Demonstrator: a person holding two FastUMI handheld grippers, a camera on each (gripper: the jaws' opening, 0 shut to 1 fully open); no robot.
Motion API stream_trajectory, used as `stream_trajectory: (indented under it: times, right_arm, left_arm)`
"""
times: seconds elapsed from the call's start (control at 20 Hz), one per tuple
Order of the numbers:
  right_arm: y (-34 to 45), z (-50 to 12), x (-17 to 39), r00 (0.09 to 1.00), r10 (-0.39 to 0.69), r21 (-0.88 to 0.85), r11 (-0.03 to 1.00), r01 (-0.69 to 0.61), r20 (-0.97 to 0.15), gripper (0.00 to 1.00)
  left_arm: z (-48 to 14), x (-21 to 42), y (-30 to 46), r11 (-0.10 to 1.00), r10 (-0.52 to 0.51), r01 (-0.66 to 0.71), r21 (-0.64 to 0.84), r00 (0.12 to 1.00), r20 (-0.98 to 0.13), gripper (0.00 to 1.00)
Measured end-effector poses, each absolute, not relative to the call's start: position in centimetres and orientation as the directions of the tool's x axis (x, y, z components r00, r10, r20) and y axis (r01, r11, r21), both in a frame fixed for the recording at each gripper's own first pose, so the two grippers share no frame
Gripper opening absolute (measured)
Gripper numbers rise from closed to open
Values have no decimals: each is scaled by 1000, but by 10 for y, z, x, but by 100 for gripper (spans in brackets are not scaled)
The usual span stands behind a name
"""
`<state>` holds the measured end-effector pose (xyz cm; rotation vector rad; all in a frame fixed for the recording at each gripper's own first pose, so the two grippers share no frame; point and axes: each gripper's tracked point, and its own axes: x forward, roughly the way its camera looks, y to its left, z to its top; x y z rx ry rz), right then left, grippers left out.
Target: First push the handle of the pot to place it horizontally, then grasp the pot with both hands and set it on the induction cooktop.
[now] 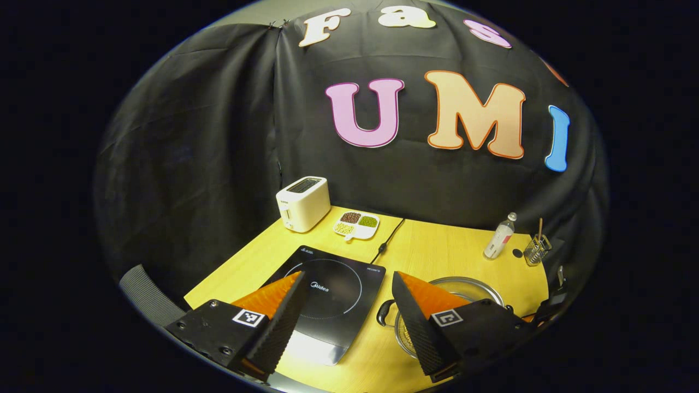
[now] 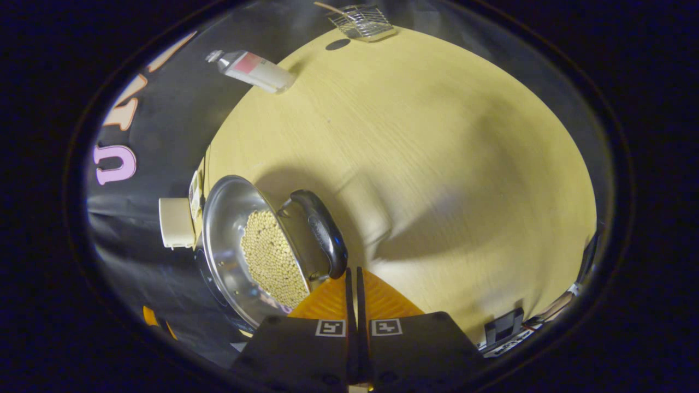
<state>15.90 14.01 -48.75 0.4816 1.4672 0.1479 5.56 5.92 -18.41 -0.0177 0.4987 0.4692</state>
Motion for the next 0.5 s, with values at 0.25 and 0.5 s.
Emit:
stream_trajectory:
  times: [0.25, 0.5]
  right_arm:
    - [138, -487, 163, 134, 374, 393, 902, 177, -918, 3]
    - [136, -485, 161, 131, 381, 398, 905, 151, -915, 3]
  left_arm:
    - [-190, 49, 62, 889, 436, -447, 97, 764, -476, 95]
    - [-195, 43, 64, 884, 438, -459, 83, 756, -487, 95]
